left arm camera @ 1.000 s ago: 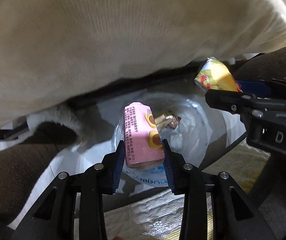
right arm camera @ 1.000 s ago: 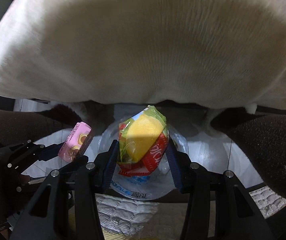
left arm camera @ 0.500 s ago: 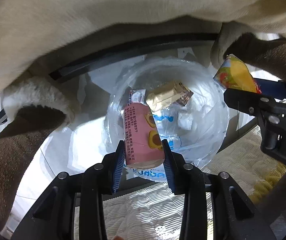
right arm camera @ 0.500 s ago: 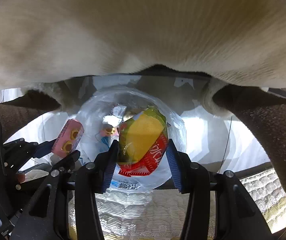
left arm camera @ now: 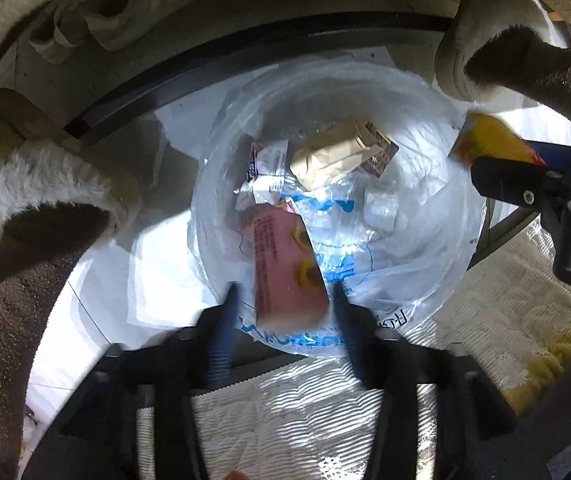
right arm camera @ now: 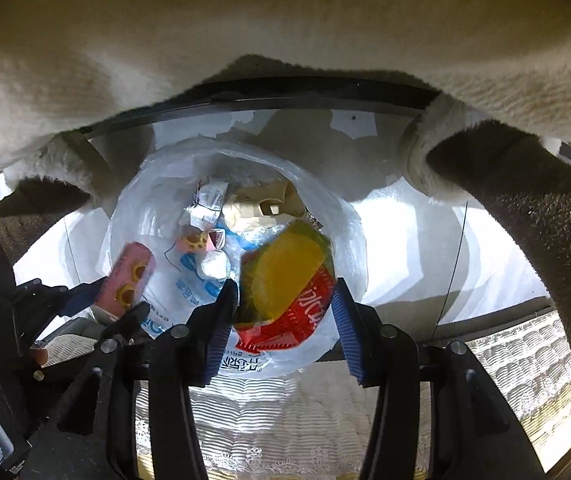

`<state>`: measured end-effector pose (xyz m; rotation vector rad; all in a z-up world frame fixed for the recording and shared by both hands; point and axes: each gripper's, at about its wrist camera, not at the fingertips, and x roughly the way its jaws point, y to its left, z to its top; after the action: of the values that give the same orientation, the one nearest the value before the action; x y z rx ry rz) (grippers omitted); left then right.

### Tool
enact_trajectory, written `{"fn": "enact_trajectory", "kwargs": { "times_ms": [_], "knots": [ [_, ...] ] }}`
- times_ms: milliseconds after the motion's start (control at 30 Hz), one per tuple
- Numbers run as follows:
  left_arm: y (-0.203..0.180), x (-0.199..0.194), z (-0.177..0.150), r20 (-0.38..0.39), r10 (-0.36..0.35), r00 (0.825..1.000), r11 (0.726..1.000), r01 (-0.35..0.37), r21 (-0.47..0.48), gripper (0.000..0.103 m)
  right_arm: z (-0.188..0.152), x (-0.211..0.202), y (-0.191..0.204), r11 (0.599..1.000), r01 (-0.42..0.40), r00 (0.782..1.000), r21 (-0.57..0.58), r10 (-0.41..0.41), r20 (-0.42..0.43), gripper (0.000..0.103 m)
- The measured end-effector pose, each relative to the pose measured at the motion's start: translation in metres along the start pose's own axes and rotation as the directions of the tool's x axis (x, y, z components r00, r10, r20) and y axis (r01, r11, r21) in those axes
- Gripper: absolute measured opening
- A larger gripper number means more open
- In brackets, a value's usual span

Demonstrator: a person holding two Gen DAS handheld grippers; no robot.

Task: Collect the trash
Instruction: 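Open the left tool over the bag while the right tool drops the snack packet, then raise both open tools from the bag back over the bed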

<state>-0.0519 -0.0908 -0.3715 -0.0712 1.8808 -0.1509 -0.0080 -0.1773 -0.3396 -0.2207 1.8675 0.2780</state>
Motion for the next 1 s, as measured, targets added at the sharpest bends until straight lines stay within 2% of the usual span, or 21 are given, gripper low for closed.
{"fn": "enact_trajectory", "kwargs": {
  "times_ms": [133,200,300,367,400,433,733,1000],
  "knots": [
    [0.001,-0.002,-0.003,0.006,0.01,1.0,1.0,-0.01,-0.007,0.08,-0.002,-0.002,-0.006,1.0,0.002,1.0,0.018,-0.002,0.003,0.07],
    [0.002,-0.006,-0.005,0.024,0.012,1.0,1.0,-0.011,-0.011,0.082,-0.004,-0.006,-0.007,1.0,0.008,1.0,0.023,-0.008,0.012,0.07],
    [0.001,-0.014,-0.008,0.051,0.031,0.998,1.0,-0.03,-0.009,0.09,-0.007,-0.012,-0.008,1.0,0.004,1.0,0.027,-0.005,0.026,0.071],
    [-0.001,-0.019,-0.01,0.06,0.018,0.998,1.0,-0.018,-0.001,0.091,-0.011,-0.018,-0.007,0.999,0.023,0.999,0.025,-0.024,0.048,0.072],
    [-0.002,-0.022,-0.012,0.067,0.015,0.998,1.0,-0.015,0.005,0.091,-0.012,-0.021,-0.006,0.999,0.029,0.998,0.022,-0.03,0.055,0.086],
    [-0.002,-0.024,-0.013,0.076,0.019,0.997,1.0,-0.019,0.01,0.091,-0.014,-0.024,-0.005,0.999,0.033,0.997,0.019,-0.034,0.067,0.093],
    [-0.011,-0.057,-0.027,0.16,0.035,0.987,0.998,-0.042,0.039,0.092,-0.028,-0.057,-0.008,0.999,0.029,0.985,0.015,-0.031,0.172,0.093],
    [-0.02,-0.088,-0.046,0.262,0.06,0.963,0.995,-0.078,0.059,0.097,-0.049,-0.093,-0.002,0.999,0.026,0.954,-0.023,-0.018,0.301,0.093]
  ]
}}
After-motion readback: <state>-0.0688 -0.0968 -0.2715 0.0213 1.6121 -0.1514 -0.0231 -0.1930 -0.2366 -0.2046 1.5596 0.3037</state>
